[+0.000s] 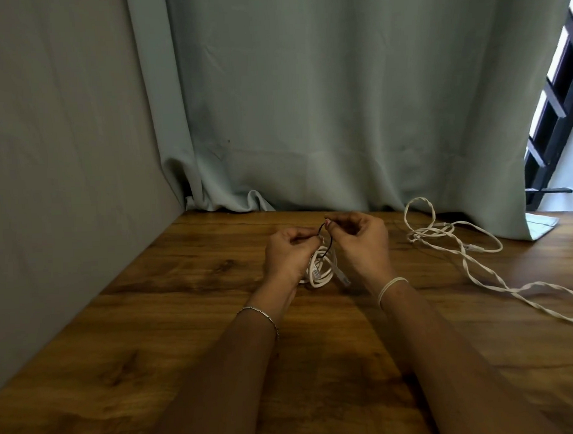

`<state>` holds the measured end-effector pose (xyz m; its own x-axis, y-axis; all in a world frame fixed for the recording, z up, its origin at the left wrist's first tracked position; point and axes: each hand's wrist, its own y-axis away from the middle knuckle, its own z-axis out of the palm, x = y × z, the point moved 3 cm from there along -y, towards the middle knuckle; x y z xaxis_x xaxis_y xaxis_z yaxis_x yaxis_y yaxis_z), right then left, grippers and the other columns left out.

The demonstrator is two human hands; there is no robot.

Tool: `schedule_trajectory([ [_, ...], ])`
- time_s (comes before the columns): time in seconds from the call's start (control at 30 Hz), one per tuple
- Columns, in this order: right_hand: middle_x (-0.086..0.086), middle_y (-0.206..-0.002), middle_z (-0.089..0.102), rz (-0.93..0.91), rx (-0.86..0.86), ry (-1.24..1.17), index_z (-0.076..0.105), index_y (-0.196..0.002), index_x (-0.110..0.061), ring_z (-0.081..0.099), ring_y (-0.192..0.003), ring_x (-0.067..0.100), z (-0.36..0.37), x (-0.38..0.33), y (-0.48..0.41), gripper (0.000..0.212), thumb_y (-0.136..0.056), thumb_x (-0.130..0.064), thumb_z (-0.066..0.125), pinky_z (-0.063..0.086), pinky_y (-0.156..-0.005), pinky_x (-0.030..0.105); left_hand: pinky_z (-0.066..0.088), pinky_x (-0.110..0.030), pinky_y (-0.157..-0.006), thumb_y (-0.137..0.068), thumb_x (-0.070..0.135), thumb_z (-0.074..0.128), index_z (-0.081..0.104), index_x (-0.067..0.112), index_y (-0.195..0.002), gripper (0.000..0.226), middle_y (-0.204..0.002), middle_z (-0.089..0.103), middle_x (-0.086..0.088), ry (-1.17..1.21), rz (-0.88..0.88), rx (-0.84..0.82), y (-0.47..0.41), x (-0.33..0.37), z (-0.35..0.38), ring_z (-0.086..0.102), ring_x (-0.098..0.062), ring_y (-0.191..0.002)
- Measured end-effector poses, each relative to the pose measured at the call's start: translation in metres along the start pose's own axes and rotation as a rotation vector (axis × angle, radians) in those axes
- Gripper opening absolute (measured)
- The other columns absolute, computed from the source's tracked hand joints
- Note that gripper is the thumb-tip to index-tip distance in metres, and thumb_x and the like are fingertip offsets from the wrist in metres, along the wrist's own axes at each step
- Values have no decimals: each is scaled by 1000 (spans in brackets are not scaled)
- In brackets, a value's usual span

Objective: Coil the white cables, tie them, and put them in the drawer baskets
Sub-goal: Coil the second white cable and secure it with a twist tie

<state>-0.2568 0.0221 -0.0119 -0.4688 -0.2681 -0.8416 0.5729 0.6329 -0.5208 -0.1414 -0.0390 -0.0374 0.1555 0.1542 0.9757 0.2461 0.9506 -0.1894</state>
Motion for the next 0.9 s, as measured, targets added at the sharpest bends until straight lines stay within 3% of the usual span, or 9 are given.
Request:
schedule_trajectory([
  [0.23, -2, -83, 73, 13, -11, -15, 74, -88, -16, 69, -82, 12, 3, 5, -2, 9, -81, -10, 74, 55, -75, 24, 59, -37, -79, -77, 5, 75, 71, 21, -77, 17, -85, 74, -3, -21, 43, -8, -1, 2, 0, 71, -20, -82],
  [0.4, 6, -88, 74, 142, -114, -130, 73, -91, -9, 70, -86, 20, 7, 9, -1, 9, -82, -6, 72, 58, -79, 33, 58, -38, -81, -77, 5, 75, 72, 20, -75, 16, -86, 74, -4, -10, 49, -6, -2, 2, -1, 71, -22, -85],
  [0.53, 12, -87, 70, 139, -93, -202, 68, -94, -1, 68, -82, 22, 6, 5, 1, 12, -83, 5, 67, 58, -77, 31, 57, -28, -75, -79, 3, 74, 72, 15, -80, 12, -85, 73, -3, 35, 34, -58, -1, 2, -1, 70, -17, -80],
  [0.67, 8, -86, 71, 75, -105, -101, 69, -90, -8, 69, -83, 21, 2, 7, -1, 5, -86, -6, 68, 57, -76, 31, 55, -23, -64, -78, 0, 73, 72, 9, -83, 10, -82, 72, -4, 120, -56, -120, 2, 3, -1, 68, -14, -71],
  [0.83, -2, -90, 65, -130, -53, 222, 70, -89, -15, 62, -83, 13, -2, 6, -4, 4, -86, -16, 70, 53, -73, 32, 59, -31, -70, -80, 1, 71, 72, 1, -89, 9, -85, 73, -15, 259, -211, -240, 3, 0, 0, 69, -23, -72],
  [0.9, -1, -88, 63, -159, -20, 244, 69, -87, -14, 59, -80, 15, -2, 4, -5, 4, -84, -16, 70, 51, -69, 31, 59, -31, -69, -82, 4, 71, 71, -2, -91, 11, -85, 72, -17, 316, -252, -289, 4, -1, 2, 69, -23, -70],
])
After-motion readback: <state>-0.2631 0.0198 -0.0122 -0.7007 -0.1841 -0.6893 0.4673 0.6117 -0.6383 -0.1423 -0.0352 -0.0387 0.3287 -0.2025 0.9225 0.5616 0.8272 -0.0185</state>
